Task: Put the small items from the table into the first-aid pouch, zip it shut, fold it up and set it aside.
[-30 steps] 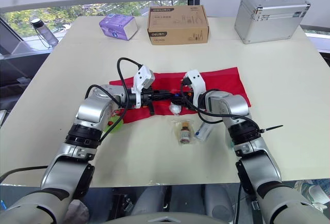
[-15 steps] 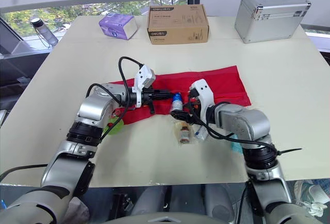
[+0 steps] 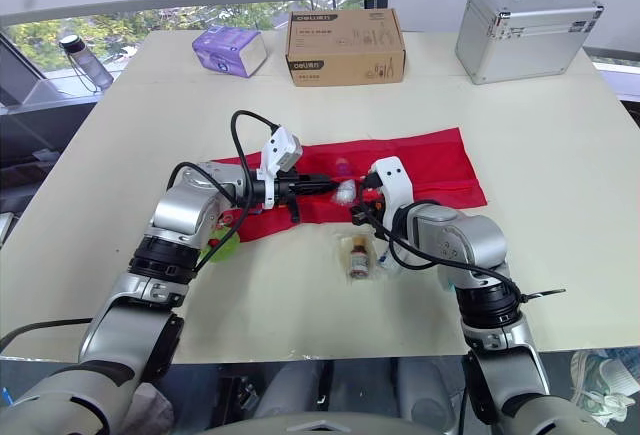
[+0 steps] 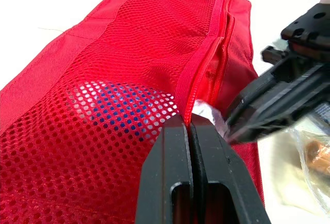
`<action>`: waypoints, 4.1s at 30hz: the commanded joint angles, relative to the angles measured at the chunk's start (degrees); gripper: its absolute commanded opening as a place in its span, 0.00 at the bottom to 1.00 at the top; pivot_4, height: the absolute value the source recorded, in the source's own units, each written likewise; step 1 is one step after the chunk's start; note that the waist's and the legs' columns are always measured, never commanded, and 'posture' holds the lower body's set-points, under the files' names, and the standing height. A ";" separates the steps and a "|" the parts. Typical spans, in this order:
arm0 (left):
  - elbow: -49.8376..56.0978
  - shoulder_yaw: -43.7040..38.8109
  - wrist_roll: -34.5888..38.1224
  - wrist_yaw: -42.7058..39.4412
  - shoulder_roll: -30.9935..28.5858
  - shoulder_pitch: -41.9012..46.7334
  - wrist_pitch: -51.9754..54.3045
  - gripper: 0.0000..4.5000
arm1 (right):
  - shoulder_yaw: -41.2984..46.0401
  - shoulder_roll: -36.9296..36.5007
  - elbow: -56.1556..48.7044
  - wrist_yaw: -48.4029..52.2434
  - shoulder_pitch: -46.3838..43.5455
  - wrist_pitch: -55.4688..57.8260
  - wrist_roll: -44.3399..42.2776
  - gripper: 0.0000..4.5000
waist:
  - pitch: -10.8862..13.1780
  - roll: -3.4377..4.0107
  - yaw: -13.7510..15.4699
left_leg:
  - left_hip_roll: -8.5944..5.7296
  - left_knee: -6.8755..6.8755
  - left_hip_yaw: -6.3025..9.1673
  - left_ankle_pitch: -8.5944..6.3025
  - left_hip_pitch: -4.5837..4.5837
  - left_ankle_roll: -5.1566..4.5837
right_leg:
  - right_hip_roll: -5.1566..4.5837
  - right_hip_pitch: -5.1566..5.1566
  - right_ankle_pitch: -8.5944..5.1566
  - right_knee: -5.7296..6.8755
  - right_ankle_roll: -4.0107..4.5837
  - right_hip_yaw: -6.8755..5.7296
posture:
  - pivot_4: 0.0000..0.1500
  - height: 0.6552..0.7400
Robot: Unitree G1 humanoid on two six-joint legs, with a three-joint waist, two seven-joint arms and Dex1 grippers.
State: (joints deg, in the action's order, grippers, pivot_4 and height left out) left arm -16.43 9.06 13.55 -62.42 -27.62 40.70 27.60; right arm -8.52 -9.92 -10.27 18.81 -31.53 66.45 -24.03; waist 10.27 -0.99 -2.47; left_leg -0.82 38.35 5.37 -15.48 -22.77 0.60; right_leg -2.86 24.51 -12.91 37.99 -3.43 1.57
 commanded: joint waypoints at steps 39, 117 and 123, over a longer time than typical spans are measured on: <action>0.42 -0.20 -1.29 -0.70 -0.71 1.14 -3.39 0.00 | -1.63 -0.44 9.73 8.51 -3.19 -22.55 9.09 0.21 | 0.00 0.00 -0.04 | 0.01 0.00 -0.04 0.13 0.00 0.22 | 0.00 0.01 0.00 0.01 0.00 0.03 | 1.00 1.00; -4.53 0.44 -3.19 -2.34 2.66 3.31 -9.76 0.00 | 10.26 -14.80 -16.68 -21.34 8.69 6.28 -33.68 0.00 | 0.02 0.01 0.39 | 0.03 -0.08 0.05 -0.04 0.68 -0.07 | 0.02 -0.87 -0.06 -0.26 -0.05 -0.05 | 1.00 1.00; -4.08 0.38 -3.03 -2.15 3.13 3.10 -9.83 0.00 | 3.91 -14.80 -6.28 -14.25 1.86 2.90 -25.20 0.00 | 0.02 0.02 0.24 | 0.02 -0.06 0.03 -0.04 0.67 -0.07 | 0.01 -0.85 -0.05 -0.26 -0.05 -0.04 | 1.00 1.00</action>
State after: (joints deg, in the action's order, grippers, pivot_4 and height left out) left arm -23.04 10.60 9.25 -64.58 -24.61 43.59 18.30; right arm -4.22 -24.76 -16.83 2.56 -28.47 70.98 -50.86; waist 10.29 -0.98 -2.23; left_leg -0.80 38.28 5.39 -15.52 -22.11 0.53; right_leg -2.85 23.67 -12.97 37.73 -3.47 1.52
